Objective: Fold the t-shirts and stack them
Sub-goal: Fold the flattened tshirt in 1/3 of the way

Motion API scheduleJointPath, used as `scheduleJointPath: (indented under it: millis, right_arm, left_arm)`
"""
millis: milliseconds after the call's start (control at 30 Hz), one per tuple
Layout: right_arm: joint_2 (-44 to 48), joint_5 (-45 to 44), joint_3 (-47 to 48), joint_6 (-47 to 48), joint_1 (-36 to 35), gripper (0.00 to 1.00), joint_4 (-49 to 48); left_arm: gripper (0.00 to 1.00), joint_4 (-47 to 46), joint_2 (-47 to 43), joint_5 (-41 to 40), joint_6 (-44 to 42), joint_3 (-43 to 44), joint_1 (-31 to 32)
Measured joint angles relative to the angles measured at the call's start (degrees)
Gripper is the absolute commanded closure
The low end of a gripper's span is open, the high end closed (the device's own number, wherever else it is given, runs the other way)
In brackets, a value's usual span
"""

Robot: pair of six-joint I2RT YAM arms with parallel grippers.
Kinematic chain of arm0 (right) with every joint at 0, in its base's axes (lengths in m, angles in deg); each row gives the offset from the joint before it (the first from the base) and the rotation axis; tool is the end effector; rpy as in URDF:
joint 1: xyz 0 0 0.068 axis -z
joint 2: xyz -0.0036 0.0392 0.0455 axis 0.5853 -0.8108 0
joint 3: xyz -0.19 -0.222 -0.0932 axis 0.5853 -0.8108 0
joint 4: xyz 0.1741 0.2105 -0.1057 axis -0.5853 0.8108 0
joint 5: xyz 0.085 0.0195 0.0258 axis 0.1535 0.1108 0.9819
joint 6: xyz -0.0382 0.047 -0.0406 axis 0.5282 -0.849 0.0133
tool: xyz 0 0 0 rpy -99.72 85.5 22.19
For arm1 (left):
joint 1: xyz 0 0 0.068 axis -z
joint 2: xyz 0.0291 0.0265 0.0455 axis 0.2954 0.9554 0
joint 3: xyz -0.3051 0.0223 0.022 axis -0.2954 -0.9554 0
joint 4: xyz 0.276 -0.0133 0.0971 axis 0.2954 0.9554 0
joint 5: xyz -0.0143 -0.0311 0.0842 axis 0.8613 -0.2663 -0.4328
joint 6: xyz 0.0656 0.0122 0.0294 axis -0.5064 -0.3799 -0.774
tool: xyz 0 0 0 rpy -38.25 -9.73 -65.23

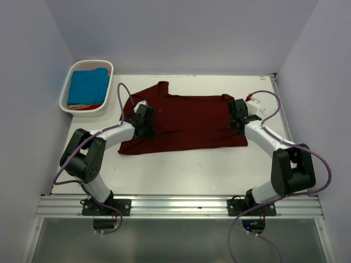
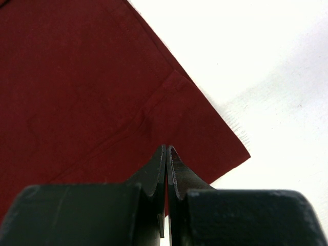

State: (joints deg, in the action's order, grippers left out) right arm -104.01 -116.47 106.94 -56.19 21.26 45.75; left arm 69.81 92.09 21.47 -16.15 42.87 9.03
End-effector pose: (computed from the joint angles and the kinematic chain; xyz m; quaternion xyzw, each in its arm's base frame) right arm 0.3392 0.0563 0.2178 0.2883 0.8742 -0.0816 0.3820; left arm 0.3439 -0.1584 0.1622 -0.1588 0.9367 -0.1063 0.2935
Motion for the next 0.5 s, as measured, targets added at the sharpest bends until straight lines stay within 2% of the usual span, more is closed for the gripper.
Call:
scheduleJointPath:
  millis: [300, 367, 467, 500]
  right_arm:
    - [0.02, 0.0, 0.0, 0.0, 0.0, 1.0, 0.0]
    - [0.02, 0.0, -0.02, 0.0, 0.0, 1.0, 0.0]
    - [0.02, 0.0, -0.2, 0.0, 0.0, 1.0, 0.0]
    - [0.02, 0.0, -0.24, 0.0, 0.0, 1.0, 0.02]
  left_arm:
    - [0.79, -0.48, 1.64, 0.37, -0.07, 0.0, 0.0]
    - [0.82, -0.5, 1.75, 0.42, -0.09, 0.0, 0.0]
    - [1.0, -0.61, 1.75, 0.44, -0.13, 0.0, 0.0]
    - [1.0, -0.61, 1.75, 0.5, -0.17, 0.0, 0.0]
